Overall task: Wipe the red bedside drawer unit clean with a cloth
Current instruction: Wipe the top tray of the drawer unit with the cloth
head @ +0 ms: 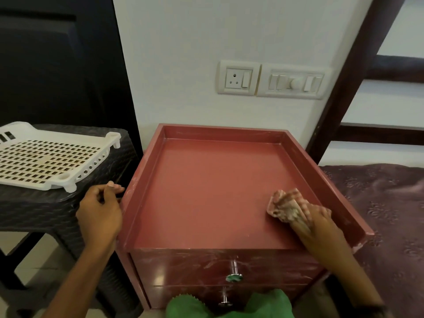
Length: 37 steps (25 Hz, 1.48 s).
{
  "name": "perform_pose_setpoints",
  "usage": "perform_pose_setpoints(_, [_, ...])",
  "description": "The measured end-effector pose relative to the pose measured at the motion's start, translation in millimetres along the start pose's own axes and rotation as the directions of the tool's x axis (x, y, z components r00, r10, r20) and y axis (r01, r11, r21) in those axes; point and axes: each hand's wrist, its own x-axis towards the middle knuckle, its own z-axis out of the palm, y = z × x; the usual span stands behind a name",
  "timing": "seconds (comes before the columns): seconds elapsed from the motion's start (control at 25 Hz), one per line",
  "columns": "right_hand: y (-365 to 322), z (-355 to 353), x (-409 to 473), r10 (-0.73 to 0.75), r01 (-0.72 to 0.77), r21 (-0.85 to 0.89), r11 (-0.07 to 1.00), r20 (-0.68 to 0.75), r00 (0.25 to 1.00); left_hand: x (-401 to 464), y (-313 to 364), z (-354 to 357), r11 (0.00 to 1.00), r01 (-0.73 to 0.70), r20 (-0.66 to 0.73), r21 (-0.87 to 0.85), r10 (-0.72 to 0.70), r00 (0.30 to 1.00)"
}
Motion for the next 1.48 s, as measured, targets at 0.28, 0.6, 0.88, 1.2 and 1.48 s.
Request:
perform_pose_setpoints(0.28, [-78.3,35.9,149.0,-0.022,0.024,-0.036,0.999,0.065,0.998,1.8,-1.5,1.6,1.000,-0.008,-0.006,-0.008,0.007,1.000])
perform_pose_setpoints(0.6, [-198.1,96.0,35.1,-0.510,0.524,0.041,0.851,0.306,0.804,1.4,-4.0,-0.4,1.000,0.002,-0.019,0.004,-0.002,1.000])
perform_pose_setpoints(0.88, [-95.1,22.1,41.5,-0.264,0.264,0.019,0.964,0.093,0.960,-1.3,-1.2,-1.4,0.999,0.048,-0.017,0.000,-0.048,0.999])
perform_pose_setpoints(1.2, [-73.7,37.5,-27.2,-0.106,0.099,-0.083,0.992,-0.086,0.991,-3.9,2.4,-0.1,0.988,0.126,0.027,-0.093,-0.124,0.992])
perform_pose_setpoints(1.48, [-183.0,101.2,-74.0,-0.431,0.427,0.063,0.902,0.085,0.898,-3.1,4.3,0.2,0.989,0.123,0.008,-0.076,-0.123,0.992])
